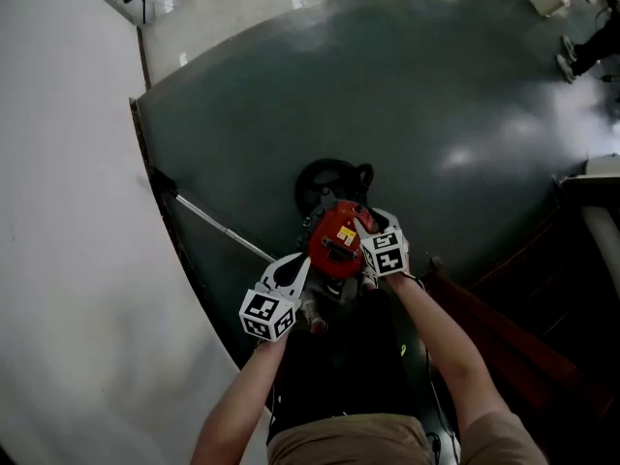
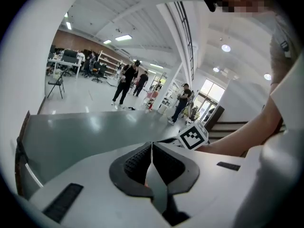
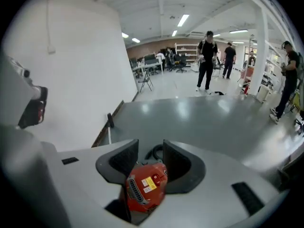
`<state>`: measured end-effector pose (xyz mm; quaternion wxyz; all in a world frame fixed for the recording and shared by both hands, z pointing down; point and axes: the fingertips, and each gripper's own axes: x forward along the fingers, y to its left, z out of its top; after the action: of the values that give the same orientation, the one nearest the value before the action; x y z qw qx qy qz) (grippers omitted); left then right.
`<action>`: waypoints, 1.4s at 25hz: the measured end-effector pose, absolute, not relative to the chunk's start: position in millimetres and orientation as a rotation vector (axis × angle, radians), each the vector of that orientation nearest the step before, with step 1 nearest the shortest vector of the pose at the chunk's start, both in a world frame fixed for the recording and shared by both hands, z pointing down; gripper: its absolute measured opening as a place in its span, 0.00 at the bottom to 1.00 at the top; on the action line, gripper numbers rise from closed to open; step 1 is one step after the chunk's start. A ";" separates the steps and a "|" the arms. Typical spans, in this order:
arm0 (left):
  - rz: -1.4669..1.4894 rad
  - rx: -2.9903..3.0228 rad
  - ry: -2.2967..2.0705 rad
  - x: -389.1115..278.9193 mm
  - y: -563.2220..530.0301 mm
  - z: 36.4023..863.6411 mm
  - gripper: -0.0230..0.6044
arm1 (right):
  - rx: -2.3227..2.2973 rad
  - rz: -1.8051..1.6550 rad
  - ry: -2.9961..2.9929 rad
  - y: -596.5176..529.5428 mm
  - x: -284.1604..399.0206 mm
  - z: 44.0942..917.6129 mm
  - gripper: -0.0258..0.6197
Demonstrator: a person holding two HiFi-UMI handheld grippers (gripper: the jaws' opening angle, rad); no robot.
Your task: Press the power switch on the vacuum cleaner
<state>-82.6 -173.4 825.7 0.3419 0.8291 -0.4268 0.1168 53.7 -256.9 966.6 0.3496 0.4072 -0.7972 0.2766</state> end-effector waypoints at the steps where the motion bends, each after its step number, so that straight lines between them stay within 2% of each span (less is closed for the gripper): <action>1: 0.273 2.189 -1.113 -86.3 -170.0 791.8 0.05 | 1.084 0.720 -2.107 -251.2 53.6 925.0 0.29; 9: 0.067 2.559 -1.094 -105.3 -125.4 533.4 0.05 | 1.235 0.580 -2.435 -188.7 46.4 613.5 0.29; 13: -0.032 2.708 -1.099 -122.9 -98.9 449.0 0.05 | 1.288 0.451 -2.562 -152.6 50.3 498.2 0.29; 17: -0.124 2.817 -1.121 -141.5 -83.1 388.7 0.05 | 1.313 0.313 -2.643 -117.9 58.4 418.2 0.29; 22: -0.213 2.908 -1.200 -174.3 -61.6 334.9 0.05 | 1.378 0.132 -2.663 -77.0 69.8 362.2 0.29; 26: -0.235 2.896 -1.284 -199.8 -51.9 323.6 0.05 | 1.475 0.046 -2.666 -55.1 88.5 342.8 0.29; 30: -0.222 2.847 -1.336 -216.2 -42.0 342.1 0.05 | 1.571 -0.033 -2.617 -38.5 109.0 356.5 0.29; 35: -0.148 2.785 -1.350 -224.3 -37.1 386.3 0.05 | 1.675 0.027 -2.549 -39.7 129.1 393.4 0.29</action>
<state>-224.3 -37.1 386.3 0.0213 0.8986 -0.4356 -0.0476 129.1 -39.7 393.4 0.0456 0.5486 -0.8348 0.0088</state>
